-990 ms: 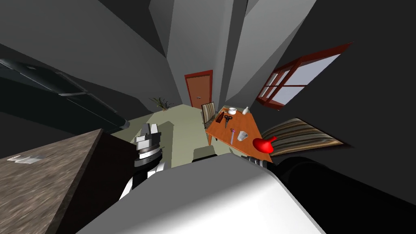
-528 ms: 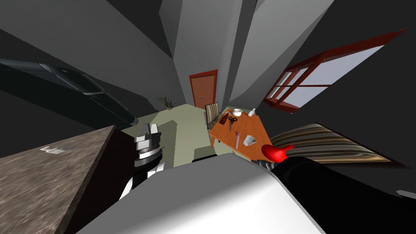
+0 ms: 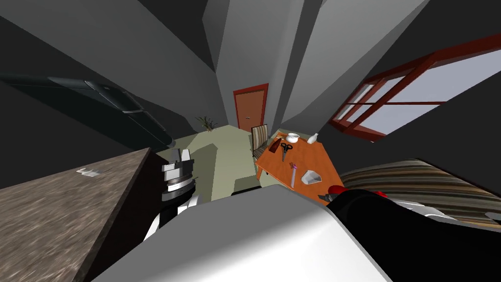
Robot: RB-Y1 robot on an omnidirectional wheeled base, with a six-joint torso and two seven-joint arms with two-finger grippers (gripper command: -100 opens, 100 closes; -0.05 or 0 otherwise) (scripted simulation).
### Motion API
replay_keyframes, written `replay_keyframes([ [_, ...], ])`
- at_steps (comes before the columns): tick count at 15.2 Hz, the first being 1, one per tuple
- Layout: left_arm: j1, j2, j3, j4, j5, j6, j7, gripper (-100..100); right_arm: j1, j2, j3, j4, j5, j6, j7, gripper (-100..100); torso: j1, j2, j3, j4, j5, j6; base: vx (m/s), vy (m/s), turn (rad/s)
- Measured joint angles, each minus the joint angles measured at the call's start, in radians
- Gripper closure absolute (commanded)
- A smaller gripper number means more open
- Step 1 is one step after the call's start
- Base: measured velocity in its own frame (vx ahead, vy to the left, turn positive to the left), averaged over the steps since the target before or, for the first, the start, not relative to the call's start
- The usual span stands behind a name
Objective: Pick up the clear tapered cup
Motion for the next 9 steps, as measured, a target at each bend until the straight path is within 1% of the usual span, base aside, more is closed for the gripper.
replay_keyframes([
  [2, 0.0, 0.0, 0.0, 0.0, 0.0, 0.0, 0.0, 0, 0.003, -0.03, 0.02, 0.026, -0.004, 0.012, 0.009, -100, 0.001, -0.002, -0.001, 0.0, 0.0, 0.0, 0.138, 0.054, 0.153],
  [3, 0.0, 0.0, 0.0, 0.0, 0.0, 0.0, 0.0, 0, 0.013, -0.046, 0.022, 0.049, -0.01, 0.002, 0.015, -100, 0.002, -0.002, -0.001, -0.001, 0.0, 0.0, 0.164, 0.037, 0.173],
  [4, 0.0, 0.0, 0.0, 0.0, 0.0, 0.0, 0.0, 0, 0.006, -0.061, 0.04, 0.072, -0.01, -0.007, 0.015, -100, 0.001, -0.004, -0.002, -0.001, 0.0, 0.0, 0.177, 0.015, 0.223],
  [5, 0.0, 0.0, 0.0, 0.0, 0.0, 0.0, 0.0, 0, 0.008, -0.074, 0.052, 0.091, -0.013, -0.013, 0.018, -100, 0.0, -0.005, -0.003, -0.001, 0.0, 0.0, 0.184, 0.008, 0.256],
  [6, 0.0, 0.0, 0.0, 0.0, 0.0, 0.0, 0.0, 0, 0.013, -0.085, 0.061, 0.098, -0.018, -0.015, 0.022, -100, 0.0, -0.006, -0.003, -0.001, 0.0, -0.001, 0.187, 0.008, 0.233],
  [7, 0.0, 0.0, 0.0, 0.0, 0.0, 0.0, 0.0, 0, 0.02, -0.095, 0.07, 0.095, -0.025, -0.012, 0.026, -100, 0.0, -0.006, -0.004, -0.001, 0.0, -0.001, 0.173, 0.005, 0.163],
  [9, 0.0, 0.0, 0.0, 0.0, 0.0, 0.0, 0.0, 0, 0.018, -0.092, 0.095, 0.102, -0.029, -0.019, 0.03, -100, -0.001, -0.004, -0.003, -0.001, -0.001, 0.0, 0.13, -0.012, 0.128],
])
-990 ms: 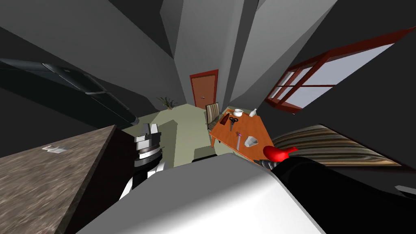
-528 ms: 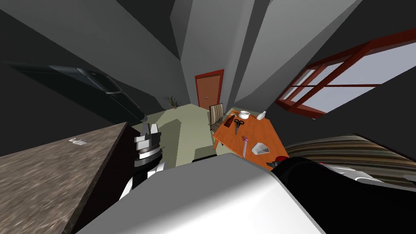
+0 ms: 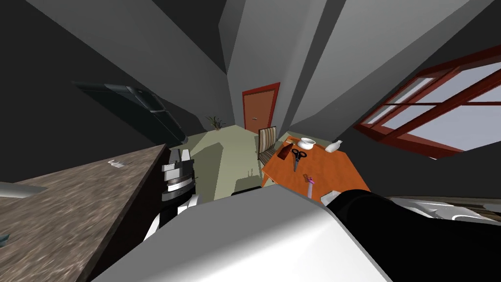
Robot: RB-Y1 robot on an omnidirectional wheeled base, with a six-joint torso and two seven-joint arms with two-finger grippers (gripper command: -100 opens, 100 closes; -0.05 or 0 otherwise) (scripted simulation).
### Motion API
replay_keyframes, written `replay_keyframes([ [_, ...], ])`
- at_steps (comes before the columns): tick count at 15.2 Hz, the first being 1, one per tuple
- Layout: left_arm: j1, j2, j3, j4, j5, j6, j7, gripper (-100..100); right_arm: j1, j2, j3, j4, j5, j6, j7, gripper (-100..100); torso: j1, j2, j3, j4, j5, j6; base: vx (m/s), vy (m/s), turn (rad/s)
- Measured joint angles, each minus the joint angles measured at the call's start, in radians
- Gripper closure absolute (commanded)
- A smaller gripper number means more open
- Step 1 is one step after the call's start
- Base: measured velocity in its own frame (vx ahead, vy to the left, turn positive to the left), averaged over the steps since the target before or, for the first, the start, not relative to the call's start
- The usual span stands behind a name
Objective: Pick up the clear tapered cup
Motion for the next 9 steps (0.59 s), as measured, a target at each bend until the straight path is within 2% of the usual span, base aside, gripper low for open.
replay_keyframes([
  [3, 0.0, 0.0, 0.0, 0.0, 0.0, 0.0, 0.0, 0, -0.011, 0.019, 0.027, 0.003, 0.002, -0.014, 0.002, -100, 0.0, 0.006, 0.003, 0.001, 0.0, 0.001, 0.061, -0.01, 0.048],
  [8, 0.0, 0.0, 0.0, 0.0, 0.0, 0.0, 0.0, 0, -0.028, 0.085, 0.024, 0.027, 0.022, 0.006, 0.016, -100, -0.003, 0.014, 0.008, 0.003, -0.001, 0.001, -0.006, -0.043, 0.048],
  [9, 0.0, 0.0, 0.0, 0.0, 0.0, 0.0, 0.0, 0, -0.029, 0.088, 0.025, 0.03, 0.023, 0.006, 0.017, 100, -0.002, 0.014, 0.008, 0.003, -0.001, 0.001, -0.002, -0.012, 0.002],
])
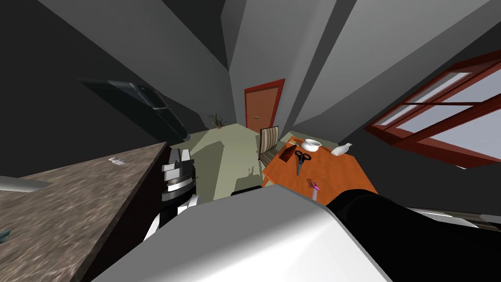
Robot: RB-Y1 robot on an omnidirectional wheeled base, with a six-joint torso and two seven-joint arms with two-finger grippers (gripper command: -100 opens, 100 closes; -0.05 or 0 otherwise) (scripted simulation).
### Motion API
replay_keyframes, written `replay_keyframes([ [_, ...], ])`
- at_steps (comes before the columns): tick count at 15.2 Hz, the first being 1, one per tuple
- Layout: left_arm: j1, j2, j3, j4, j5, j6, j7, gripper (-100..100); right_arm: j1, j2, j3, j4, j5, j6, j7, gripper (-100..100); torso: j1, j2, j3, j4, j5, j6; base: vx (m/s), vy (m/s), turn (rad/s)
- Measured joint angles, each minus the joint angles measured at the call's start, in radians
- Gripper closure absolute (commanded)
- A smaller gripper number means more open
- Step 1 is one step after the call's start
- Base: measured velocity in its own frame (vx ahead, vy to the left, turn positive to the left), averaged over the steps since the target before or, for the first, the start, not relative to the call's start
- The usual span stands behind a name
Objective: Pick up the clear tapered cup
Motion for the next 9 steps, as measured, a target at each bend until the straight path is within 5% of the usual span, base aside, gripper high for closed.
replay_keyframes([
  [5, 0.0, 0.0, 0.0, 0.0, 0.0, 0.0, 0.0, 0, 0.002, 0.0, 0.002, -0.002, 0.001, -0.003, 0.001, 100, 0.003, 0.001, 0.001, 0.001, 0.002, 0.0, 0.001, 0.005, -0.012],
  [9, 0.0, 0.0, 0.0, 0.0, 0.0, 0.0, 0.0, 0, 0.008, -0.051, 0.006, -0.021, -0.014, -0.01, -0.013, 100, 0.007, 0.0, 0.001, 0.001, 0.003, 0.0, 0.006, 0.048, -0.059],
])
